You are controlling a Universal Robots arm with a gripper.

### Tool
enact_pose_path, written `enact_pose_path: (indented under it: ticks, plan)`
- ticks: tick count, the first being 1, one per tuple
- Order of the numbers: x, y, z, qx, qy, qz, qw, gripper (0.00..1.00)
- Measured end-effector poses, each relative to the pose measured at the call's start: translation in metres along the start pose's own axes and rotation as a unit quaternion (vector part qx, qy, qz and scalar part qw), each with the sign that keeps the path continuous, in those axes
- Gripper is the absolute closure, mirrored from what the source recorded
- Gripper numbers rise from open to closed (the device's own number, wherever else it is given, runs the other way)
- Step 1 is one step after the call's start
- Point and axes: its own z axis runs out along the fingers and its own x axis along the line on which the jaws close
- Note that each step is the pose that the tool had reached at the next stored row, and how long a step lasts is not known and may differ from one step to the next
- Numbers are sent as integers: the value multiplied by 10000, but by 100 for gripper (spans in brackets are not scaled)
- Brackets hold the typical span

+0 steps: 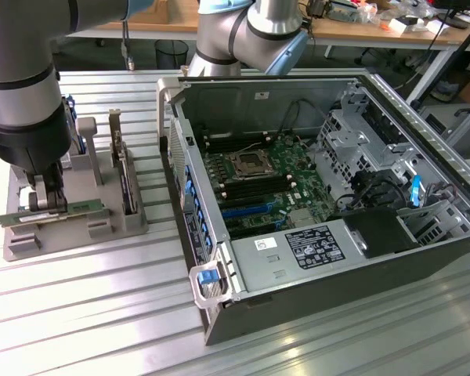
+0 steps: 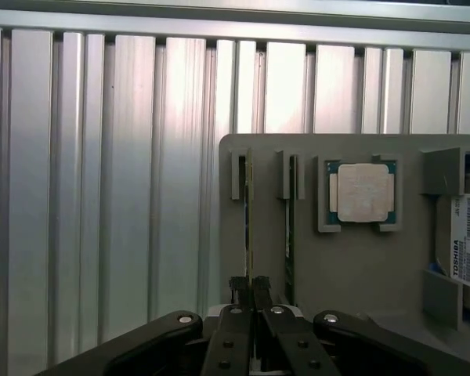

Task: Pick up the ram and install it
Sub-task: 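Pick up the ram and move it above insertion slot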

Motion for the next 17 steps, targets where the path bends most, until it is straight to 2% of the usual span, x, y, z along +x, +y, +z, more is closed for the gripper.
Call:
enact_pose_path:
  ticks: [17]
  plan:
    - [-4, 7, -150, -1, 0, 0, 10000, 88]
